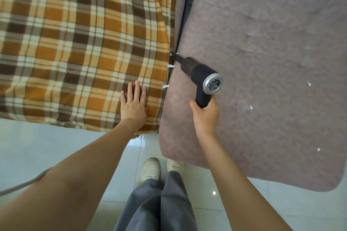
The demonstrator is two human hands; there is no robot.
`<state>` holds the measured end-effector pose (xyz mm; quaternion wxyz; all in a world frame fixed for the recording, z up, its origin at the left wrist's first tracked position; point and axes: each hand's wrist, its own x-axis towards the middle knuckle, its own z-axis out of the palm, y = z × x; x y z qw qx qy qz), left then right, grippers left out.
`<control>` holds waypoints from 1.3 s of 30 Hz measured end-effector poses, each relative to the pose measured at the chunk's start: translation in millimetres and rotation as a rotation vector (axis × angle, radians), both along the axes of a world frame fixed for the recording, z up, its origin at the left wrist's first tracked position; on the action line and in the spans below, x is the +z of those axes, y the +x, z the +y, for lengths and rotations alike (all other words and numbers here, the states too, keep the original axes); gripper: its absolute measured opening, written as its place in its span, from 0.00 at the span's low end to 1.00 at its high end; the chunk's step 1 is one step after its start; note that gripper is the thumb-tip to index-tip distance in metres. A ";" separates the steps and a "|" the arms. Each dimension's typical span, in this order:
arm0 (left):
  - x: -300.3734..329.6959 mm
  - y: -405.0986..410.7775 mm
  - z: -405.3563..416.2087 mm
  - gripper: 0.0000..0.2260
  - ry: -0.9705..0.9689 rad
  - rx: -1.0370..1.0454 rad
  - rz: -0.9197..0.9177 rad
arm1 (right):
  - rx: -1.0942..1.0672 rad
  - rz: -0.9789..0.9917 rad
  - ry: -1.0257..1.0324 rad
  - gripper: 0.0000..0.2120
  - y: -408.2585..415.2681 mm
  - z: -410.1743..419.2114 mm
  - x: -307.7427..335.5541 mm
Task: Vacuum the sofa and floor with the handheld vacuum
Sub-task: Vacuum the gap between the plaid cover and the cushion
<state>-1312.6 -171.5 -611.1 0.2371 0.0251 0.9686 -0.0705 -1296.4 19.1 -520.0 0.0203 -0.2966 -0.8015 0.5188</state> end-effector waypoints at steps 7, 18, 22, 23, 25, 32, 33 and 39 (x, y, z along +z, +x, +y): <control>0.1 1.0 1.9 0.33 -0.015 -0.003 -0.006 | 0.009 -0.008 0.020 0.13 -4.8 -0.9 -5.4; -1.5 1.3 3.7 0.33 -0.026 0.009 0.006 | 0.000 -0.005 -0.004 0.13 3.3 2.7 -1.7; -2.8 1.7 3.0 0.33 -0.028 0.009 0.013 | -0.015 -0.018 -0.003 0.13 7.6 7.7 -0.4; -3.5 1.7 3.0 0.33 -0.030 0.007 0.013 | -0.013 -0.021 -0.005 0.13 8.1 9.1 -0.3; -4.3 1.8 3.2 0.33 -0.034 0.006 0.014 | -0.012 -0.023 -0.005 0.13 9.1 11.6 0.2; -4.8 1.8 3.9 0.33 -0.051 0.003 0.015 | 0.039 -0.034 -0.004 0.12 16.9 13.3 3.3; -4.4 2.0 3.9 0.33 -0.051 0.002 0.016 | 0.045 -0.036 -0.002 0.12 18.9 12.4 2.9; -6.0 1.3 -2.1 0.32 -0.028 -0.019 0.024 | 0.057 -0.005 0.015 0.13 32.5 5.9 4.4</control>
